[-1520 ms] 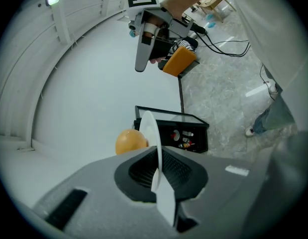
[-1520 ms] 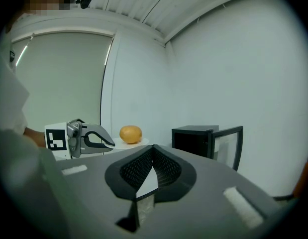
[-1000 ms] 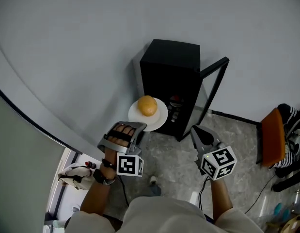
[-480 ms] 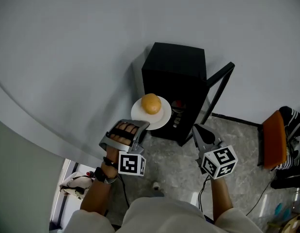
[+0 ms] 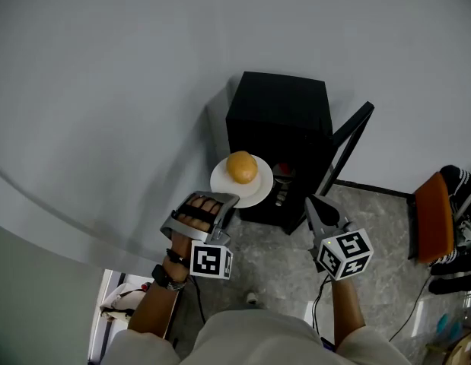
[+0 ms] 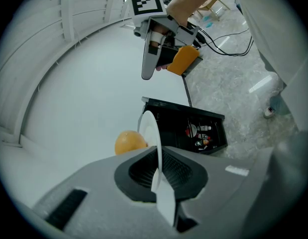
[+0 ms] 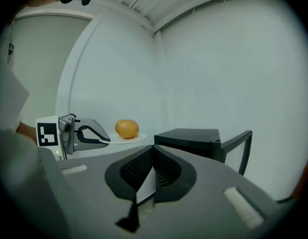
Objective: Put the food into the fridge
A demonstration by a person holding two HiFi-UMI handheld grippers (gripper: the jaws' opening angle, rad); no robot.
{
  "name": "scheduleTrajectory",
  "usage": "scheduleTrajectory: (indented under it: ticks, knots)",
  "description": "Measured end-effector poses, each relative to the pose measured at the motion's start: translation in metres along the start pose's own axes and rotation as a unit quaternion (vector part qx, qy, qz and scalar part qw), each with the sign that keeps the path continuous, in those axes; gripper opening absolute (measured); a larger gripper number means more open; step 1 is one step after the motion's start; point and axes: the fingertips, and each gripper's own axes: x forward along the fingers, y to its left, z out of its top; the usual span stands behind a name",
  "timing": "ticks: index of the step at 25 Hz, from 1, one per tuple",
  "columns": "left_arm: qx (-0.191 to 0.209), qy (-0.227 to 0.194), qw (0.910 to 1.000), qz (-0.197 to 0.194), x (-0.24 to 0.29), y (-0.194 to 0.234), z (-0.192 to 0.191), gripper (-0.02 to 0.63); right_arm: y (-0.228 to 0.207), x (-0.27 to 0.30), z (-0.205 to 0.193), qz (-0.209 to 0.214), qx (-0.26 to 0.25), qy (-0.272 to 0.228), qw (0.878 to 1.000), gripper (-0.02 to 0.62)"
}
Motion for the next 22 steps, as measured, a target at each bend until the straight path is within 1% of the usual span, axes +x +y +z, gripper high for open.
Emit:
scheduleTrajectory:
  ticks: [5, 10, 15, 18, 22]
  knots:
    - [0.008, -0.012, 0.9999, -0.001, 0.011, -0.002, -0.006, 0.017, -0.003, 0.012, 0.002, -0.014, 0.0, -0.009, 1.0, 0.008]
    - [0.012, -0.022, 0.9997, -0.001, 0.014, -0.007, -0.008, 0.017, 0.005, 0.009, -0.012, -0.023, 0.001, 0.002, 1.0, 0.008]
    - [0.014, -0.032, 0.9994, 0.008, 0.021, -0.011, -0.007, 0.016, 0.003, 0.007, -0.023, -0.038, -0.001, 0.005, 0.999, 0.008]
    - [0.017, -0.03, 0.9994, 0.009, 0.027, -0.011, -0.006, 0.017, -0.002, 0.009, -0.022, -0.042, -0.004, -0.001, 0.999, 0.007]
    - [0.011, -0.02, 0.9997, 0.008, 0.028, -0.015, -0.009, 0.017, -0.004, 0.014, -0.027, -0.037, -0.008, -0.001, 0.999, 0.008]
